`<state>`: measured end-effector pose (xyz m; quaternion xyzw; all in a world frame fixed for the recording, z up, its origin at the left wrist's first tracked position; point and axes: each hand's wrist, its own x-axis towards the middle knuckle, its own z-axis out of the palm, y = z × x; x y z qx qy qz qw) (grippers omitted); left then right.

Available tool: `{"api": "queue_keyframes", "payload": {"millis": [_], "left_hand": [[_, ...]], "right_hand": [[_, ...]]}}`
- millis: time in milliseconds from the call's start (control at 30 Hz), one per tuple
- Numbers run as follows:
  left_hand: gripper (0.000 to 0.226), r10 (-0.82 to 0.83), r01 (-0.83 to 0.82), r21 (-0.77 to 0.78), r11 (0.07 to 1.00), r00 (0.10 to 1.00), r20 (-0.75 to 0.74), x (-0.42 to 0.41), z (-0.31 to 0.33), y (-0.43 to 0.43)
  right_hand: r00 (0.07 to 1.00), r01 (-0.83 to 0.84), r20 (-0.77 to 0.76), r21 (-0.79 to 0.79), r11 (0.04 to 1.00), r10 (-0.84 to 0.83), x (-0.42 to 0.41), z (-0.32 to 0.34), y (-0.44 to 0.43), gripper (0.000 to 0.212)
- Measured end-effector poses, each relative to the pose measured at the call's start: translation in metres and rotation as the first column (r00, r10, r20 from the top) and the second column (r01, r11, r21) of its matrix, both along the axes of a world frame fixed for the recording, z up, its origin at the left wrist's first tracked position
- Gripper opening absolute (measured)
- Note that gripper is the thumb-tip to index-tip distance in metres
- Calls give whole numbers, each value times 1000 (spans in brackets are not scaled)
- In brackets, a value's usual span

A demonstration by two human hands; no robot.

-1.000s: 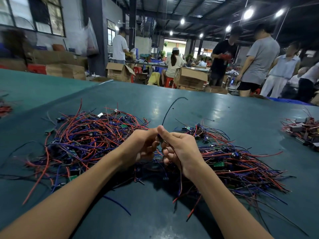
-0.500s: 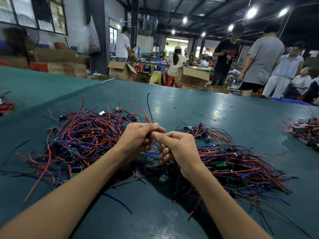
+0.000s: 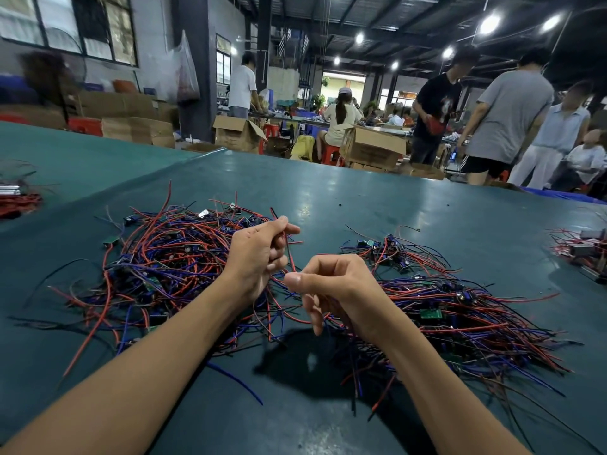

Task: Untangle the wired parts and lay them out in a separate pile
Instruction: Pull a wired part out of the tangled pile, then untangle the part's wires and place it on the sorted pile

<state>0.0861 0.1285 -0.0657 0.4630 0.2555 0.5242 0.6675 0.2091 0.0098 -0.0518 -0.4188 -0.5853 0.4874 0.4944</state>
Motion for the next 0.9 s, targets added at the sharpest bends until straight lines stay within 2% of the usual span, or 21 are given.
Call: {"api": "queue_keyframes", "payload": {"millis": [133,267,400,633,767,833,900], "left_hand": [[28,-12,21,-116,993,997,77,-3,4,1],[38,-97,143,-254,957,978,186,-7,8,5],[38,-150,227,-303,926,955,258,-13,9,7],[31,-112,156,-259,953,978,176,-13,7,6],[25,-50,109,-193,975,957,286,-12,8,8],[30,-27,93,-178,980,940,340,-13,6,10],[40,-24,77,-151,986,946,323,-12,4,9]], "right_hand": [[999,-49,2,4,999,49,3,3,-2,26],[997,-67,38,-9,998,68,3,3,-2,23],[995,-74,63,-24,997,76,6,4,-2,22],[990,-111,88,-41,993,114,-1,2,-2,23],[999,19,35,-52,998,-17,1,-1,2,21],[999,32,-6,-70,997,-32,3,-2,3,13],[997,6,-75,-93,996,-13,4,-3,3,10]]}}
